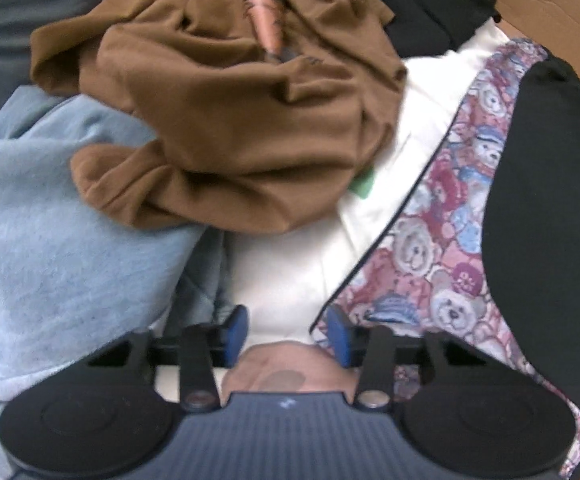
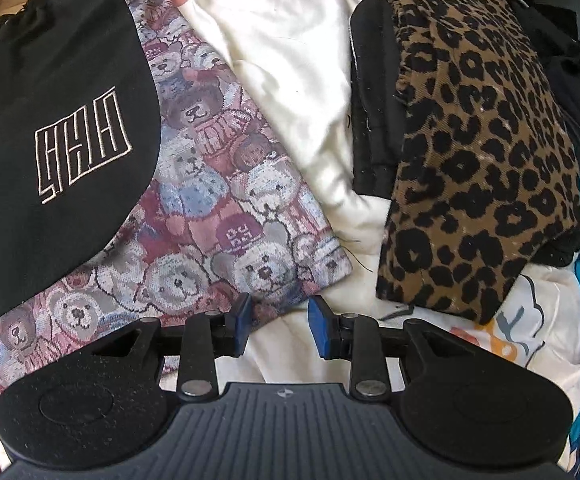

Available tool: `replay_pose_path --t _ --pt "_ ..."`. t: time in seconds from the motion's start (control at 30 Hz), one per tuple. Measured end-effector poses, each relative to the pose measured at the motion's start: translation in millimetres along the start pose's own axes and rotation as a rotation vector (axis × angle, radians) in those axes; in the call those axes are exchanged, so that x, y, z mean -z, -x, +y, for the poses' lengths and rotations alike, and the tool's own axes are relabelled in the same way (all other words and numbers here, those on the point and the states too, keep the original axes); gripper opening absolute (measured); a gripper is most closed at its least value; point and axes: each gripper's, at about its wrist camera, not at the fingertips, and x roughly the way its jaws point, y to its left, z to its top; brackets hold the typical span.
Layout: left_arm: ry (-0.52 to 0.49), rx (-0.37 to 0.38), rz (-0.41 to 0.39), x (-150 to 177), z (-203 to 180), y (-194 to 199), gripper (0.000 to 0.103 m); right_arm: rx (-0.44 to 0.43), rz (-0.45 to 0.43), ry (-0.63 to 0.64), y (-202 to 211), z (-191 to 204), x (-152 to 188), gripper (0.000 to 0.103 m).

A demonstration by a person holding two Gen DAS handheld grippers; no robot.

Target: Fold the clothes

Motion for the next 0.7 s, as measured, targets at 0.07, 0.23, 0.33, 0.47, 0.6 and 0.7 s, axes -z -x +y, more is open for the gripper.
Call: replay_pose_path --t 0.07,0.23,0.33,0.47,0.6,0.7 --pt "-0.001 0.011 -0.006 1 3 -1 0.040 -0.002 -0.003 -0.005 3 -1 4 0.037" --pt "-0.029 0.000 -0.020 2 4 -7 0.040 -0.016 -0.018 -0.040 11 -7 12 0.037" --pt "-0.026 0.020 -0.027 4 5 -6 0.040 -0.030 -0.028 -0.060 16 -7 15 0.037" --pt "-0.032 0.027 -0.051 7 6 0 0.040 -0.038 -0.024 -0.054 15 -2 15 0.037" --pt "-0.020 0.053 -0.099 9 11 13 0.041 -0.039 -0.025 -0.047 13 1 14 0.037" --pt "-0.066 0.058 -0.087 11 7 10 0.041 -0.041 -0.028 -0.051 12 2 15 0.037"
